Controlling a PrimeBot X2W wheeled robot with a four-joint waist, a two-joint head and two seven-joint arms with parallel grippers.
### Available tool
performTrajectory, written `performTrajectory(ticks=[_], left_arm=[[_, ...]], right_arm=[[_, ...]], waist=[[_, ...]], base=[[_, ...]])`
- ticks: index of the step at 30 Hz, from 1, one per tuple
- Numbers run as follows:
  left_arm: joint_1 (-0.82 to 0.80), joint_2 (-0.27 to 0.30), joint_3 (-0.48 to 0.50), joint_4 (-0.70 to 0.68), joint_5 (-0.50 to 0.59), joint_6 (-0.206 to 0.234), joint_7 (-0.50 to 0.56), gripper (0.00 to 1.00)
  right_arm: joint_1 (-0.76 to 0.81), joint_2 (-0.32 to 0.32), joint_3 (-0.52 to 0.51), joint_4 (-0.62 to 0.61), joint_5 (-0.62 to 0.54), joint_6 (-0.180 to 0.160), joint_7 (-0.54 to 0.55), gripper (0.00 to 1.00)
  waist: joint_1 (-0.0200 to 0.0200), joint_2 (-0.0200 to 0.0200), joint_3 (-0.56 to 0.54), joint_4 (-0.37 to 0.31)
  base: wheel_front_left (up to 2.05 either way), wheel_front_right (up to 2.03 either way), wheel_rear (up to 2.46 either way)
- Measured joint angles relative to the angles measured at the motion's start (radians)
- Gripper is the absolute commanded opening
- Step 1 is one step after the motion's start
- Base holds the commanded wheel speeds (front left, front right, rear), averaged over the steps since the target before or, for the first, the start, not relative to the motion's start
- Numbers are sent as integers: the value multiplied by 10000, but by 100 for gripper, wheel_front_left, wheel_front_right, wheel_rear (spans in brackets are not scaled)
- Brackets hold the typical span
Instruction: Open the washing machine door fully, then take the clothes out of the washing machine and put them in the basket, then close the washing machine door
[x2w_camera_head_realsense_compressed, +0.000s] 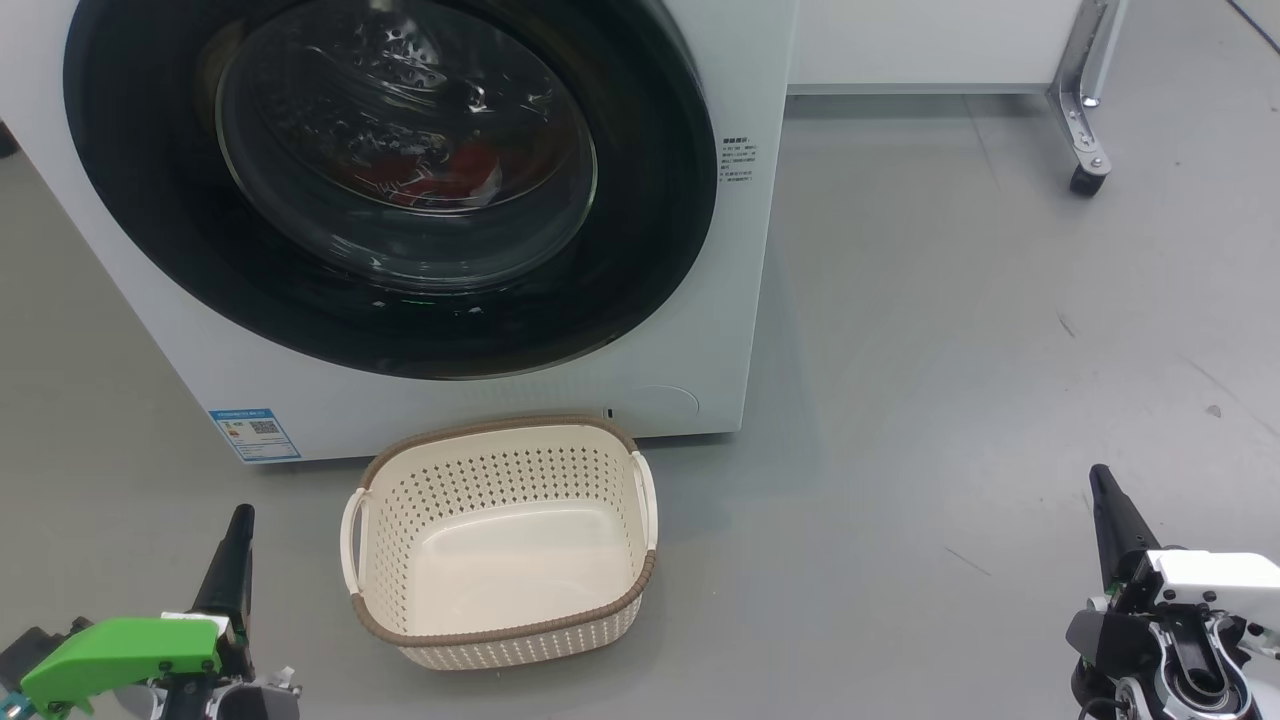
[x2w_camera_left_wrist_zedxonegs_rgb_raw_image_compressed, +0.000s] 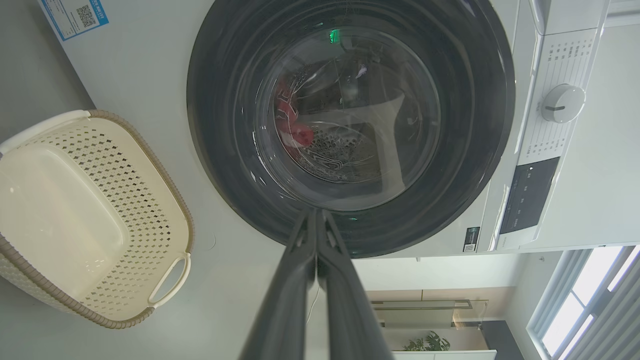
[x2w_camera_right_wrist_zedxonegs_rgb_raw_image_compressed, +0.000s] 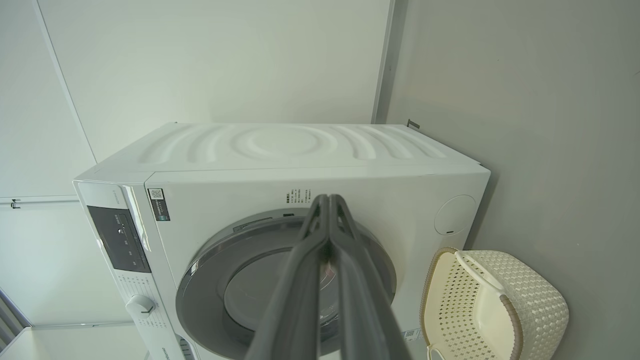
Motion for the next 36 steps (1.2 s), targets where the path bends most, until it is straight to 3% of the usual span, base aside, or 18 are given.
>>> performTrajectory(ticks=[36], left_arm=[[0, 0, 0, 0, 0, 0, 0, 0]], right_arm=[[0, 4, -6, 0, -10, 0, 2, 0]], waist=[[0, 0, 0, 0]], base=[[0, 0, 0]])
